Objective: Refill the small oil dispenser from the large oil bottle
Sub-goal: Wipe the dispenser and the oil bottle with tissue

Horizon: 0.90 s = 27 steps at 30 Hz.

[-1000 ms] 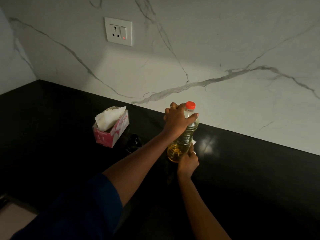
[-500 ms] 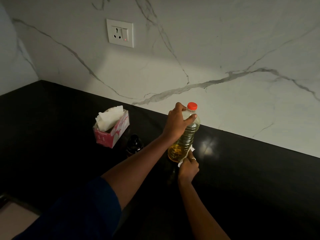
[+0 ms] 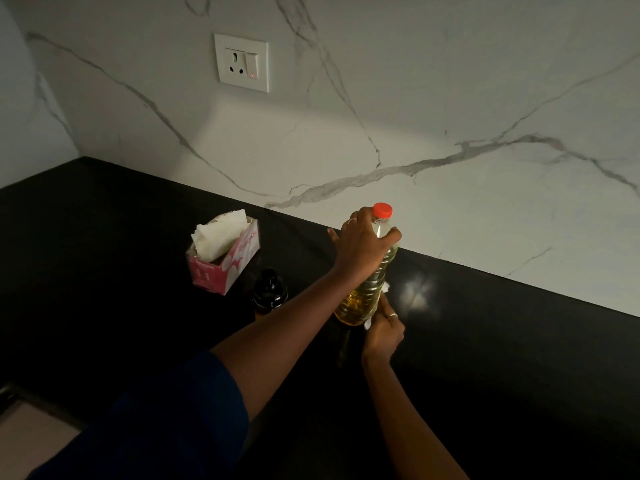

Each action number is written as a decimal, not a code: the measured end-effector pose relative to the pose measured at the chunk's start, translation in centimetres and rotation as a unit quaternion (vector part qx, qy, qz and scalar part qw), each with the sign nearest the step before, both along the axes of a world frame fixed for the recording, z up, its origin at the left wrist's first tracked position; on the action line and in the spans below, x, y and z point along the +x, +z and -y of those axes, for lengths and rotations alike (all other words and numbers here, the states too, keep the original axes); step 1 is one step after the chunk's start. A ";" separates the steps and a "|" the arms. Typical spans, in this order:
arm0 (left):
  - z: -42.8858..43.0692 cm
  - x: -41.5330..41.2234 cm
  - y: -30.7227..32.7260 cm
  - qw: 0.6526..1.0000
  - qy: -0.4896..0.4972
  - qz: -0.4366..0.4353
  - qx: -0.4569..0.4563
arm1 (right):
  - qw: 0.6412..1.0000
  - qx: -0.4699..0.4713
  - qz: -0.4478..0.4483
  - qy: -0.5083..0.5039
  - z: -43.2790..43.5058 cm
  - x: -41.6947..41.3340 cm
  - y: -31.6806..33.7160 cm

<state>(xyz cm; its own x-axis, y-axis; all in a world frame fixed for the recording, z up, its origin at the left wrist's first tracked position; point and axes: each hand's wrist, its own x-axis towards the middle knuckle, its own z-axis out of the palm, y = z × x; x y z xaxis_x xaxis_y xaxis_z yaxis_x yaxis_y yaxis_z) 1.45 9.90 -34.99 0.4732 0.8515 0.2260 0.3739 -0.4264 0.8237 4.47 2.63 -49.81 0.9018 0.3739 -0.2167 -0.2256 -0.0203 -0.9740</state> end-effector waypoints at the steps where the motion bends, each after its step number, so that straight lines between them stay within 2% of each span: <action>1: -0.1 -0.1 -0.1 1.000 0.000 0.002 0.002 | 1.000 -0.020 -0.009 0.010 0.1 -0.1 -0.3; 4: -0.5 -0.1 0.0 0.999 -0.018 0.031 -0.012 | 0.995 -0.083 -0.014 0.061 -0.3 0.8 0.0; 6: -0.6 0.0 0.0 0.999 -0.020 0.047 -0.013 | 0.992 -0.084 -0.015 0.092 -0.7 1.8 0.9; 8: -0.7 0.1 -0.3 0.998 -0.008 0.056 -0.003 | 0.994 -0.025 -0.030 0.104 -0.9 2.2 1.9; 11: -0.9 0.1 -0.7 0.999 0.008 0.048 0.001 | 0.993 0.091 -0.045 0.055 -0.4 1.5 2.5; 13: -1.3 -0.1 -0.7 0.999 0.000 0.042 -0.005 | 0.991 0.121 -0.048 0.032 0.1 0.4 1.8; 16: -1.6 -0.5 -0.5 0.999 -0.003 0.031 0.025 | 0.997 0.045 -0.061 0.027 0.4 -0.3 0.6; 19: -1.5 -1.0 -0.4 0.998 -0.002 0.041 0.047 | 0.995 -0.036 -0.062 0.071 -0.2 0.7 1.0; 23: -1.4 -1.3 0.0 0.997 -0.005 0.077 0.021 | 0.991 0.056 -0.051 0.106 -1.1 1.7 2.8; 27: -1.2 -1.5 0.2 0.997 -0.011 0.082 0.001 | 0.988 0.149 -0.031 0.035 -0.7 0.4 3.7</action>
